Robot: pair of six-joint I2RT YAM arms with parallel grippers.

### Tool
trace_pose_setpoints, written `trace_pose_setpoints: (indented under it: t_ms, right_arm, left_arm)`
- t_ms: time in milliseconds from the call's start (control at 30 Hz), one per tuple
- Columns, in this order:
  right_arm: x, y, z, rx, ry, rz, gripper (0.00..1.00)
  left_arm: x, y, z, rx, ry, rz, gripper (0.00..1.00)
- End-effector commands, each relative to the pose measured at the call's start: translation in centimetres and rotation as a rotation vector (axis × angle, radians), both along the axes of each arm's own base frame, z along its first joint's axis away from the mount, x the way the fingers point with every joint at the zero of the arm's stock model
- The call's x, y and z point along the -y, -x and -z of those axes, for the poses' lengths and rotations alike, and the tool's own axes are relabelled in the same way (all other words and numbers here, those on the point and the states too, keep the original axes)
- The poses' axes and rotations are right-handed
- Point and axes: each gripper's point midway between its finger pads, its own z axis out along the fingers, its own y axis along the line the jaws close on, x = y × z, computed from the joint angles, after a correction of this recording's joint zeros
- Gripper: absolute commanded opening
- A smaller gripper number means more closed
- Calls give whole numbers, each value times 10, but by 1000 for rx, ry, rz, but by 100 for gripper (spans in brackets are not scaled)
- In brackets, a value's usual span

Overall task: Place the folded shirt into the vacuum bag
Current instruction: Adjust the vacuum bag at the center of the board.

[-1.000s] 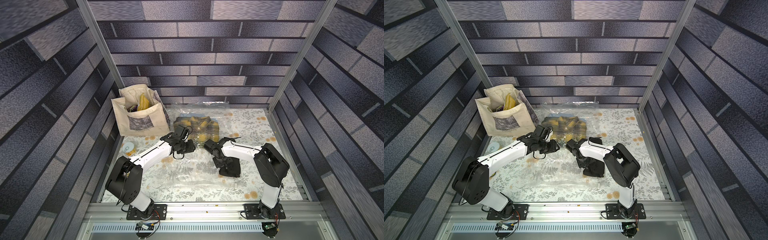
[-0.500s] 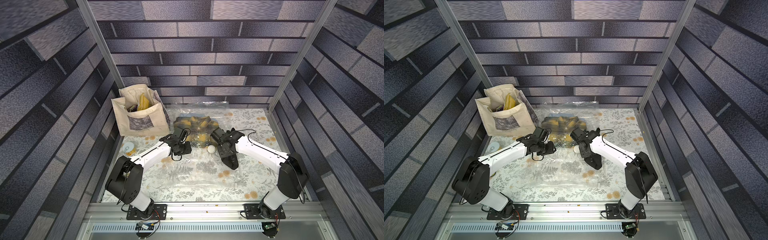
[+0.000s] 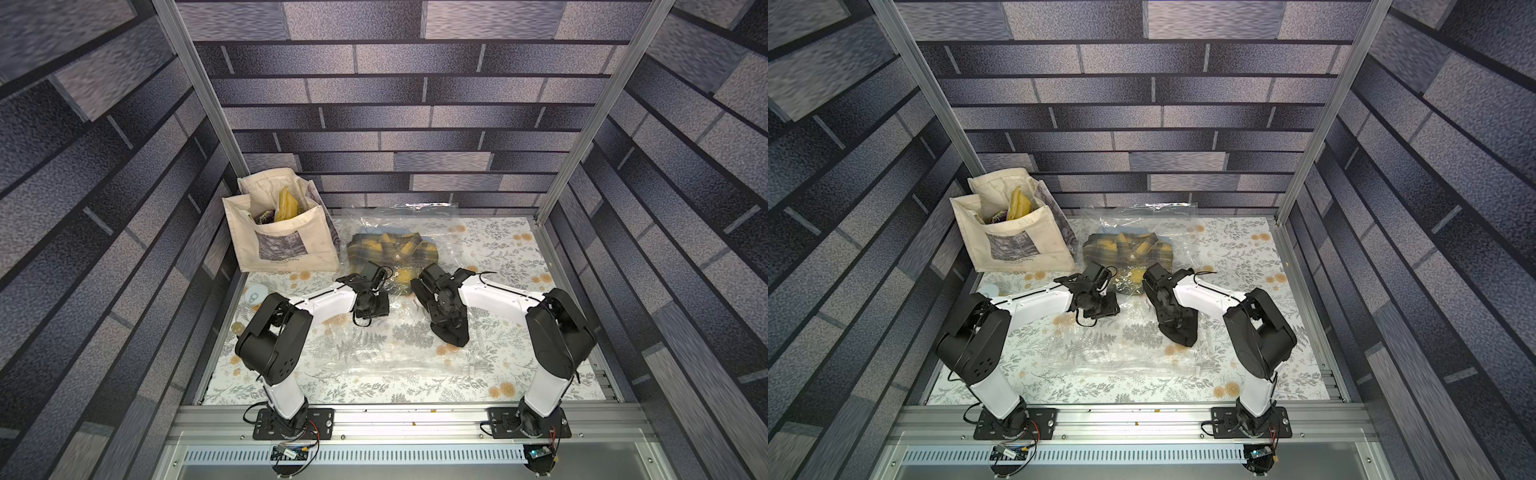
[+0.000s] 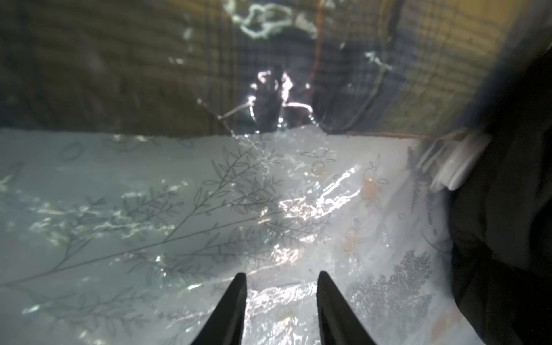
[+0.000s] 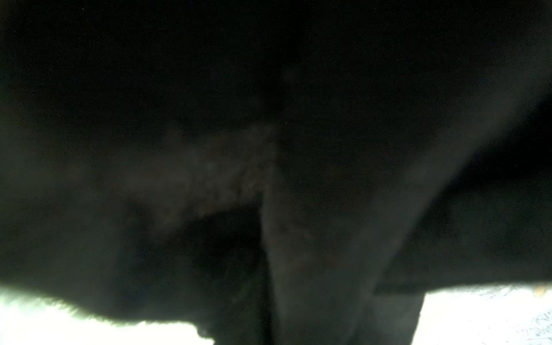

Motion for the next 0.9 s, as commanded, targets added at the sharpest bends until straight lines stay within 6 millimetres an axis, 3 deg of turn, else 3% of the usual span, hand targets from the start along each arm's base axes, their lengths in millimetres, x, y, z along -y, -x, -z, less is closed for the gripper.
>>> trace_pose_setpoints:
  t_ms: [0,133,200,400,500,633,733,767,867]
  right_arm:
    - [12,-24,8,-5,66,25,0]
    - [17,-54,8,8,106,32,0]
    - [25,-68,18,-12,152,34,0]
    - [42,-106,16,6,189,47,0]
    - [44,-114,10,20,205,28,0]
    - [40,-114,-12,54,162,13,0]
    - [33,-110,-40,94,85,22,0]
    - [30,-110,-62,135,38,29,0]
    - [21,-101,-95,179,-69,37,0]
  left_arm:
    - [17,-29,-13,40,59,3,41]
    - [25,-52,-5,13,86,-3,41]
    - [27,-67,-8,26,88,-3,41]
    - [34,-101,-15,54,75,23,42]
    - [37,-106,-31,79,70,51,43]
    - [47,-81,-67,150,12,166,48]
    - [55,-44,-85,204,-68,292,55]
    - [57,-29,-89,219,-98,345,57]
    - [63,14,-102,279,-186,509,65]
